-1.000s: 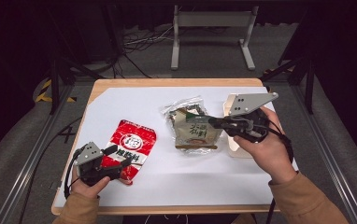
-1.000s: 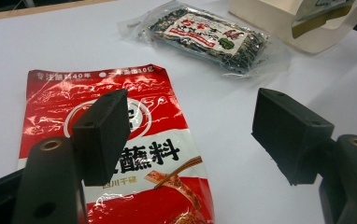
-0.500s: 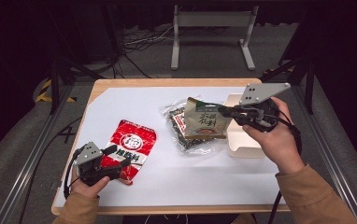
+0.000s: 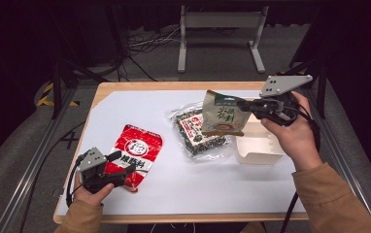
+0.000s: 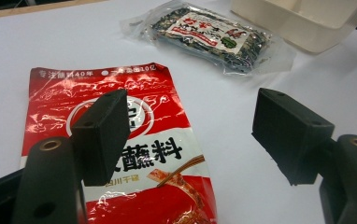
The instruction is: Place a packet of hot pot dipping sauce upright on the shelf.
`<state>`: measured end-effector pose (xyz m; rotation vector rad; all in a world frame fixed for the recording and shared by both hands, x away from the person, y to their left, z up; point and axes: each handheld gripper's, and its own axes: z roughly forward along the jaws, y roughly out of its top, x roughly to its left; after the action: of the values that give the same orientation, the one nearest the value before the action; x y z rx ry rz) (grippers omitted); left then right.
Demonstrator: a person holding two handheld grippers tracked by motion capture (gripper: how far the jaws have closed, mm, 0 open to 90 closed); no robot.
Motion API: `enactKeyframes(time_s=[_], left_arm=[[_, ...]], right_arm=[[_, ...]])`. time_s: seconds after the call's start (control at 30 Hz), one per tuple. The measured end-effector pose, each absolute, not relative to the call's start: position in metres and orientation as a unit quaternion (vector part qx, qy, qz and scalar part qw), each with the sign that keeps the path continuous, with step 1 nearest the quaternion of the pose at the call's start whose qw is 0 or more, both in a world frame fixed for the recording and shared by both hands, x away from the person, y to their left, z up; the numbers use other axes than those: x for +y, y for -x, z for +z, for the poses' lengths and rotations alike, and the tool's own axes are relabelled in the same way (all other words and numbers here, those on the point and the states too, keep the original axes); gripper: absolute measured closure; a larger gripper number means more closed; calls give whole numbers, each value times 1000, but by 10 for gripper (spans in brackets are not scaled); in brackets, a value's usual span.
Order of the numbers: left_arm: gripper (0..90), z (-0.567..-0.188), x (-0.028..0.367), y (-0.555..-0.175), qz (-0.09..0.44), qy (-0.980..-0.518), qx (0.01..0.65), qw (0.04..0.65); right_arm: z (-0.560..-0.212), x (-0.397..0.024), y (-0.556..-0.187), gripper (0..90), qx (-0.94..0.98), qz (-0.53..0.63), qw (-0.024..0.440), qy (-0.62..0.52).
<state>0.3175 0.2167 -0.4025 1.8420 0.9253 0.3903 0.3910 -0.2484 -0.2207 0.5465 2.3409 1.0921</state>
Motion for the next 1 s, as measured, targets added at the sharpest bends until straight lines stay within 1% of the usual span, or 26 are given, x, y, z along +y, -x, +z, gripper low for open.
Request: enactKeyframes(time_s=[0.7,1.0], left_arm=[[276,-405,224,-310,166,-757,396,493],[276,-406,227,-308,170,-754,402,491]], right_arm=[[-215,-288,-429,896,846,391,285,-225],[-211,-299,-443,896,841,386,302,-228]])
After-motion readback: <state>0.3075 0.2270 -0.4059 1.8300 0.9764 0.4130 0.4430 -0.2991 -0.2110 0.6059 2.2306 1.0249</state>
